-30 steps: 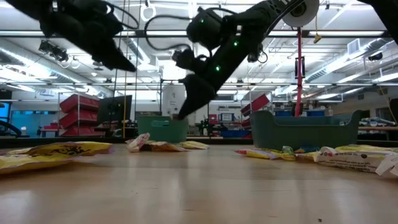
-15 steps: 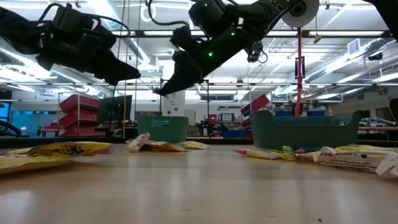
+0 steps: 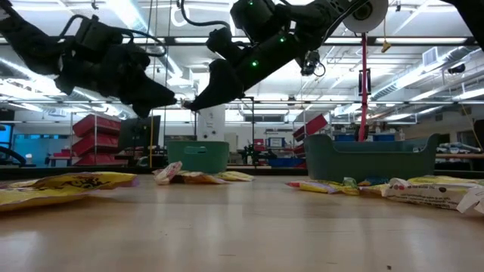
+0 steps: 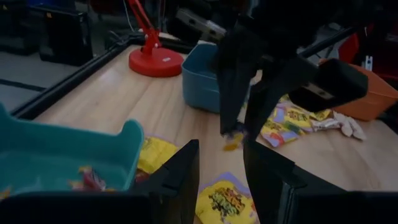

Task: Sort candy
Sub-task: Put the violet candy into the green bin

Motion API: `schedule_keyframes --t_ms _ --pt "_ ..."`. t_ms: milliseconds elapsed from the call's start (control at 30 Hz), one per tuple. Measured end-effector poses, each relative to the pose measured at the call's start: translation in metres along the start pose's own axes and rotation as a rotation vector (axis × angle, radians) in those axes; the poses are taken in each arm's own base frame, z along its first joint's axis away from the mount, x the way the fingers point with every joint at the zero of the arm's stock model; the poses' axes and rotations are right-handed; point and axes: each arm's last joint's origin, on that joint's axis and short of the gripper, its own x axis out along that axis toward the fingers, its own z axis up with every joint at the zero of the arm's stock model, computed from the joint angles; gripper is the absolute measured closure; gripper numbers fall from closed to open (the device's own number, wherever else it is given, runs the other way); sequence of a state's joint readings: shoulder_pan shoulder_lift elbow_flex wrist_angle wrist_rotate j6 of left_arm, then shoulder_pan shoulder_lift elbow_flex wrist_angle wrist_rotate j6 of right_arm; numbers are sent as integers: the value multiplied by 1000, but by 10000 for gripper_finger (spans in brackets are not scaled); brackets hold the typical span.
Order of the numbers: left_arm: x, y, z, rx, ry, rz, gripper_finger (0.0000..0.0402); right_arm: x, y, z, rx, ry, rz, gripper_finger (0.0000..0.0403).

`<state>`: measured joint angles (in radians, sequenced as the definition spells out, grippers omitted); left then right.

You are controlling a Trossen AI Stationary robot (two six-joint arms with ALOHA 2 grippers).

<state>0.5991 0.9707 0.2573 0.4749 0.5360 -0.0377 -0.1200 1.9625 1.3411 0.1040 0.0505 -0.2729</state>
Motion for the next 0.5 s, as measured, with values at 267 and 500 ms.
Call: schedule_keyframes --t_ms 267,500 --pt "14 7 -3 6 -39 -65 274 0 0 0 -17 0 -2 351" --pt "21 10 -8 23 -49 -112 274 0 -1 0 -18 1 -6 351"
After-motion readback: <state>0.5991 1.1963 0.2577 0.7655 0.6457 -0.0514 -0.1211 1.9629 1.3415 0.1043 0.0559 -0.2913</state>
